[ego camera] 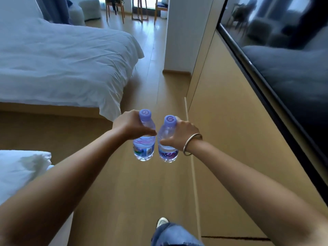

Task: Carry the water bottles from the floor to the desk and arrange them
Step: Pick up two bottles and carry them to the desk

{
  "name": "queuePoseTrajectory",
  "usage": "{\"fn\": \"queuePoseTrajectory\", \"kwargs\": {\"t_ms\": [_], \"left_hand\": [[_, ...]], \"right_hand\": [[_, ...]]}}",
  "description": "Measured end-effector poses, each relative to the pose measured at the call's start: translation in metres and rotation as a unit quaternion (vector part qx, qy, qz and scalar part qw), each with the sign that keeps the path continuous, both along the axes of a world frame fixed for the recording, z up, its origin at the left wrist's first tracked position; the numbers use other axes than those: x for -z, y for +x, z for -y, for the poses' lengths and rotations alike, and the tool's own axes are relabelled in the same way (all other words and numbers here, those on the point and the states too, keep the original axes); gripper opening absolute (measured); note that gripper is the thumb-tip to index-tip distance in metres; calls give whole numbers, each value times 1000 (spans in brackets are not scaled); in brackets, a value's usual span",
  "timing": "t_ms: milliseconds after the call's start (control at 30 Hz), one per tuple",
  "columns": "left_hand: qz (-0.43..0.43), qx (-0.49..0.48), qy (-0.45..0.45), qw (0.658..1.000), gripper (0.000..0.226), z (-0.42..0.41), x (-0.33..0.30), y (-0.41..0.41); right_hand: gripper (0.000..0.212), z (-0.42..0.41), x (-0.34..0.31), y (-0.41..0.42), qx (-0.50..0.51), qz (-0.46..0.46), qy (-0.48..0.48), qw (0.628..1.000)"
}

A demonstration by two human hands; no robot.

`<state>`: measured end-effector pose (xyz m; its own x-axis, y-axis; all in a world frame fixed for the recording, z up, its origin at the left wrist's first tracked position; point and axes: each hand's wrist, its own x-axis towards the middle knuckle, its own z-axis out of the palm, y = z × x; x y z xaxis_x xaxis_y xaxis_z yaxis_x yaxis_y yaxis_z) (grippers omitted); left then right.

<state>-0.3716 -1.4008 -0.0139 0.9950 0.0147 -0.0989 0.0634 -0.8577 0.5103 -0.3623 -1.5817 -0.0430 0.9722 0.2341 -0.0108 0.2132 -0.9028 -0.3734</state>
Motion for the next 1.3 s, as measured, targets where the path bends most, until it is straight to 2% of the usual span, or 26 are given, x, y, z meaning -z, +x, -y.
{"fn": "queuePoseTrajectory", "kwargs": {"t_ms": [367, 567, 767, 1067, 1300], "left_hand": [[8, -31, 13, 999, 37, -18, 5, 147], [0, -5, 13, 1000, 28, -42, 13, 240], [-10, 8, -21, 1000, 29, -92, 7, 354], [37, 21, 10, 999, 34, -164, -1, 503], [18, 24, 32, 999, 33, -180, 10, 599]], "right_hand": [[64, -9, 1, 158, -23, 9, 15, 1000], [63, -39, 7, 251, -18, 0, 27, 999], [65, -93, 0, 365, 5, 4, 28, 1000], [59, -156, -17, 506, 32, 6, 54, 998], [59, -170, -8, 600, 26, 0, 43, 999]]}}
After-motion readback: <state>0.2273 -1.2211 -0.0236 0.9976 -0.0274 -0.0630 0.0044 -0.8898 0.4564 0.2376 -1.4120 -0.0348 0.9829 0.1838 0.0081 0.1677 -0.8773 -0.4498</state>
